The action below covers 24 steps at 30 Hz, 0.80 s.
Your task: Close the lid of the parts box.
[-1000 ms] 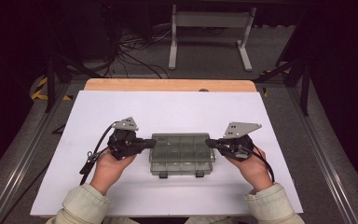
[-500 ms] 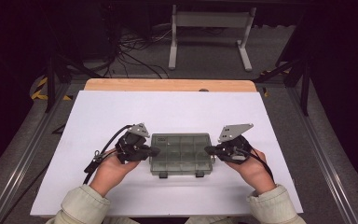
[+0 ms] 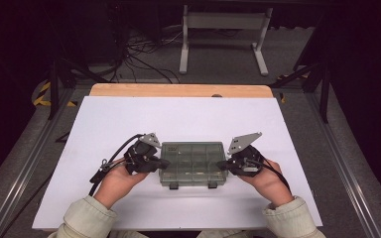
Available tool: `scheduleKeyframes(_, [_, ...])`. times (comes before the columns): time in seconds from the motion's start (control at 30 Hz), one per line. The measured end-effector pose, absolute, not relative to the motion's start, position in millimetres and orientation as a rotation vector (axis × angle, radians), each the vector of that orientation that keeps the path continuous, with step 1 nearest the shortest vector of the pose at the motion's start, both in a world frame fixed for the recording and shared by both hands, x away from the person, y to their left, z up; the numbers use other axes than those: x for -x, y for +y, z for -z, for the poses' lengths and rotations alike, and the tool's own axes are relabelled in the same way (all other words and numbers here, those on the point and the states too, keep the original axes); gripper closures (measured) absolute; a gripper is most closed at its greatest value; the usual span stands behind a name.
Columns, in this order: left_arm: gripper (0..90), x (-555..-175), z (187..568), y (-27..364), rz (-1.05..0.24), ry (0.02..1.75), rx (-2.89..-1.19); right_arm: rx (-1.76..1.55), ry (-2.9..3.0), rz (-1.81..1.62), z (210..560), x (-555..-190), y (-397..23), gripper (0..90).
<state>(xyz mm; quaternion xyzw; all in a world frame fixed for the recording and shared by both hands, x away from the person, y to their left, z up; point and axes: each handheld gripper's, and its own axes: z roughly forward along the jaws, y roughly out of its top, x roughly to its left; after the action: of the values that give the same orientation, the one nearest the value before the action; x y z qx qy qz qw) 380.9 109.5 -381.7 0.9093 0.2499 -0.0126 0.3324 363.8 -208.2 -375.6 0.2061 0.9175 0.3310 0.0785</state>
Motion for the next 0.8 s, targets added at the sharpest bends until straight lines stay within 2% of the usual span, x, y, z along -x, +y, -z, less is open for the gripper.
scheduleKeyframes(0.8, [89.0, -380.4, 390.6, 103.2, 0.066, 0.642, -2.475, -0.583, 2.846, -0.857, 385.5, -364.8, -201.7, 90.0])
